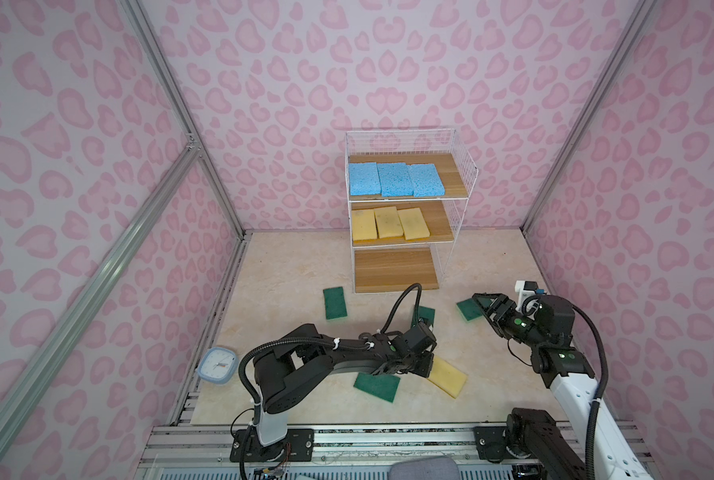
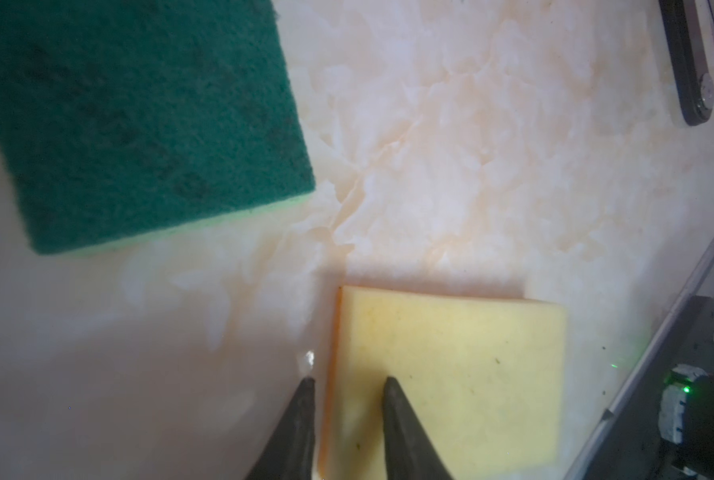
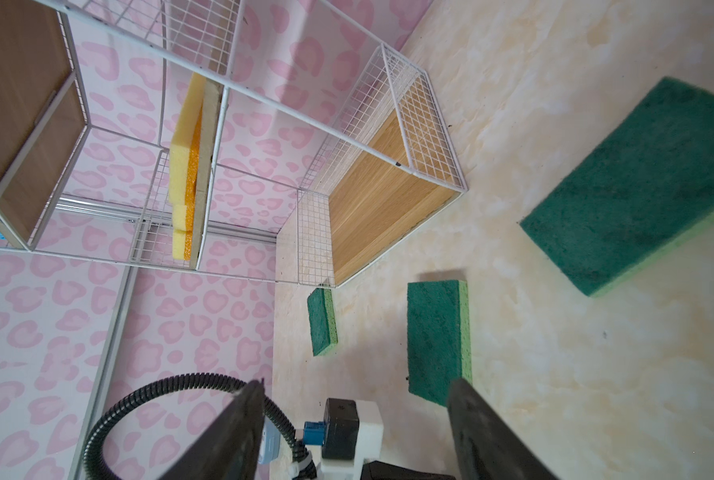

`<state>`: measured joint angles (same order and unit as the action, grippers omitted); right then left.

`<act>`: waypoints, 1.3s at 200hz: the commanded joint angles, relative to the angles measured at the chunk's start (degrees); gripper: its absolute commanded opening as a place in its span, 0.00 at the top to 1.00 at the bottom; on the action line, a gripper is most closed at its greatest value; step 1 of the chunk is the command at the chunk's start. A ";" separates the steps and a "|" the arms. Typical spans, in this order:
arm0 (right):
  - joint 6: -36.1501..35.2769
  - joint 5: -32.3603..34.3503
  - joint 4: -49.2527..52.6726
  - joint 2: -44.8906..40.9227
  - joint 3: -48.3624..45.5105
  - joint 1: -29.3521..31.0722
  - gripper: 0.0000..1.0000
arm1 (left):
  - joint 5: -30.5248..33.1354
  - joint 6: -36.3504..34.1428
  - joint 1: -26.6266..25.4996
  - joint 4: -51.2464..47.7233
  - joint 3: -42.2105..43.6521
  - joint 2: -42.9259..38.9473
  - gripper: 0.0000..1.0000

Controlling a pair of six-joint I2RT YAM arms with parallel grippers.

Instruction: Place and organize the cleaning sponges onto the shelf

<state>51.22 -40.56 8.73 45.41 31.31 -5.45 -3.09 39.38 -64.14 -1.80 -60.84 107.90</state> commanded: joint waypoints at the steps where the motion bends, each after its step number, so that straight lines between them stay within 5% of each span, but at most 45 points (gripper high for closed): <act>1: -0.60 -0.80 0.03 -0.35 0.10 -0.07 0.29 | -0.13 0.44 -0.01 -0.41 -0.62 0.65 0.75; 30: -0.66 -1.01 -0.03 -0.59 -0.09 -0.05 0.29 | 0.22 0.48 -0.02 -0.67 -0.77 -0.33 0.96; 125: -2.88 -2.75 -2.75 -0.41 0.61 3.00 0.24 | -7.17 -3.86 9.47 -7.18 -2.91 -15.78 0.96; 154: -3.26 -2.43 -4.02 1.02 0.84 7.62 0.35 | -10.20 -5.66 16.65 -9.31 -2.49 -20.67 0.96; 207: -5.65 -0.10 -4.59 6.17 3.83 18.78 0.30 | -15.41 -6.69 24.15 -10.95 -4.03 -22.86 0.96; 260: -5.19 1.27 -6.01 11.12 6.11 20.05 0.33 | -18.71 -6.26 26.50 -10.23 -4.81 -23.87 0.96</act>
<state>46.72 -40.38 5.02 54.96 36.42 14.31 -18.74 33.30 -38.33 -12.49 -64.73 85.12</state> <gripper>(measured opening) 0.676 0.049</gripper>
